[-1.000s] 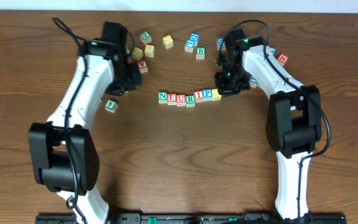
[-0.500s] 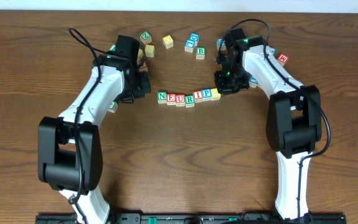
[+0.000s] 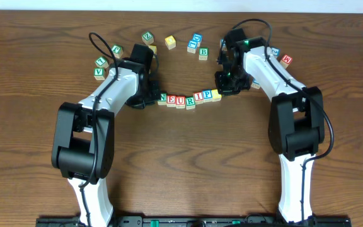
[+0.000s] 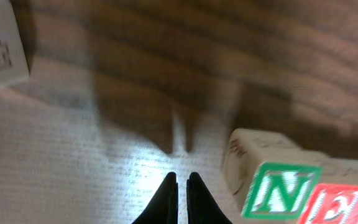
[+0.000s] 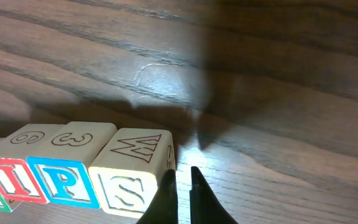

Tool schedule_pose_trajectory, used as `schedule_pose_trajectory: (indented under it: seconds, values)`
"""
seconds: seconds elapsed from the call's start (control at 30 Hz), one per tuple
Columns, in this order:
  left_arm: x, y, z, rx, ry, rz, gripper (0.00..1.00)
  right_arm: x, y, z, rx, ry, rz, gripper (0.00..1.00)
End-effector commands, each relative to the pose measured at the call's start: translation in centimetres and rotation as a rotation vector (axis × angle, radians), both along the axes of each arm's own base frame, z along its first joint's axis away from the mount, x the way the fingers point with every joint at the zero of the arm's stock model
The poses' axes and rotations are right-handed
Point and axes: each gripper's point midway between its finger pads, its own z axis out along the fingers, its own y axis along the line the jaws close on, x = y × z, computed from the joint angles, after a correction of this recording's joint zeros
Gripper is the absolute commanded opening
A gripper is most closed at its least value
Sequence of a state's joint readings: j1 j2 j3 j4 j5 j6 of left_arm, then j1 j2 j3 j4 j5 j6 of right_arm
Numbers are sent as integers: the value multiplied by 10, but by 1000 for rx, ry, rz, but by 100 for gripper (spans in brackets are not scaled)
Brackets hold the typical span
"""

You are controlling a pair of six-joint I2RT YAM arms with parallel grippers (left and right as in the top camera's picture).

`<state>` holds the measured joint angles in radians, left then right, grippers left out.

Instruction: Spell out NEURIPS

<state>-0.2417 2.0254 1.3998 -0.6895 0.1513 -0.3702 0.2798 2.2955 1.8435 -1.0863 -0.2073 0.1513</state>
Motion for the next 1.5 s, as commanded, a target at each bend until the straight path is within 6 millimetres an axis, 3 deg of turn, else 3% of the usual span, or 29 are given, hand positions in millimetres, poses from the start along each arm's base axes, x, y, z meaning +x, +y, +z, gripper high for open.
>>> schedule_pose_trajectory:
  seconds: [0.0,0.4,0.6,0.73,0.87,1.0,1.13,1.27,1.47]
  values:
    - [2,1,-3,2,-5,12,8,-4,8,-1,11,12,-14,4]
    - [6,-6,-2,-3,-27,-3,8,-2,9,-1,10,25,-114,1]
    - [14,5,7,-2,-41,18,7,3,8,3,9,7,-106,2]
    - [32,28,44,23,-112,61,7,12,7,23,12,-27,-58,8]
    - [49,60,107,65,-255,124,8,19,6,48,-5,-64,2,11]
    - [49,86,165,82,-394,168,8,15,13,61,-5,-64,38,12]
    - [41,115,208,106,-495,237,8,-5,27,60,4,-16,132,3]
    - [35,141,228,115,-539,299,8,-27,47,58,1,19,244,1]
    - [25,164,220,133,-493,350,8,-53,74,42,-11,54,343,1]
